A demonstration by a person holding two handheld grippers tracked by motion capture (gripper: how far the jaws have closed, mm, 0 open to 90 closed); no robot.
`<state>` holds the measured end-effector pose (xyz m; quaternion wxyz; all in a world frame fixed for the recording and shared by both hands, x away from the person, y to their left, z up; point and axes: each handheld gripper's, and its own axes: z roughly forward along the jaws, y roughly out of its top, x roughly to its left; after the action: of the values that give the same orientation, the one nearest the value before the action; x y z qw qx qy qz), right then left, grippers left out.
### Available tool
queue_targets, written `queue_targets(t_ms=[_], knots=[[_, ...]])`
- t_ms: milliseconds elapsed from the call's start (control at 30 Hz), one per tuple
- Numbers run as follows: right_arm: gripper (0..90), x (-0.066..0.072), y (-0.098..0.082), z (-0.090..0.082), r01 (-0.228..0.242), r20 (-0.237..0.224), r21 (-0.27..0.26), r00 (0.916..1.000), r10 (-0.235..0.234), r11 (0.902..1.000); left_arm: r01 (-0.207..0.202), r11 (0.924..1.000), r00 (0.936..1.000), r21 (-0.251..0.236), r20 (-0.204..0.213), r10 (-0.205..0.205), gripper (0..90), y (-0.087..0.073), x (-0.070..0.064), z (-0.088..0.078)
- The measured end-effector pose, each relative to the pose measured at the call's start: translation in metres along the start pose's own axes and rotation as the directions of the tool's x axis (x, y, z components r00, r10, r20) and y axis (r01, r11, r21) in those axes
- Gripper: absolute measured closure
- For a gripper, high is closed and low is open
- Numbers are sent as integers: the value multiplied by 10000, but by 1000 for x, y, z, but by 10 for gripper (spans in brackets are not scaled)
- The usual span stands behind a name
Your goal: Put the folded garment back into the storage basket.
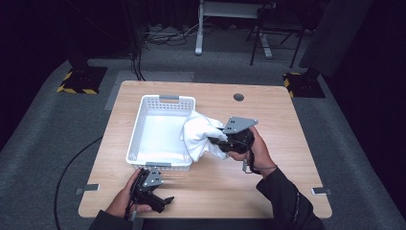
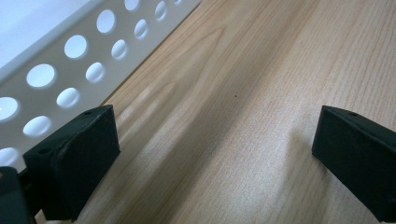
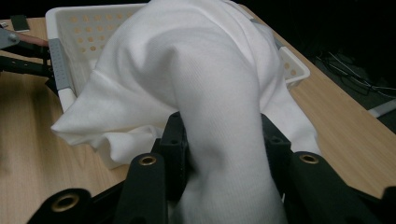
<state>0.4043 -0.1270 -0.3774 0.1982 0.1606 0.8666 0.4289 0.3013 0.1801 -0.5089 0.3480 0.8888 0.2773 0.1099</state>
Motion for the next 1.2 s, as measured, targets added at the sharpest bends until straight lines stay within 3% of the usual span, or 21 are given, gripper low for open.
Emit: queue_targets(t_ms=[633,667,1200], knots=[[629,2,16,17,-21,-68,-26,10000,21,10000,-4,10000,10000,-9,-2,4,6,0,0,0],[629,4,22,26,-107,-85,32,9999,108,9999,-6,10000,10000,-7,-5,6,6,0,0,0],[629,5,40,47,-318,-85,20,9995,318,9995,-22,10000,10000,0,-13,22,6,0,0,0]])
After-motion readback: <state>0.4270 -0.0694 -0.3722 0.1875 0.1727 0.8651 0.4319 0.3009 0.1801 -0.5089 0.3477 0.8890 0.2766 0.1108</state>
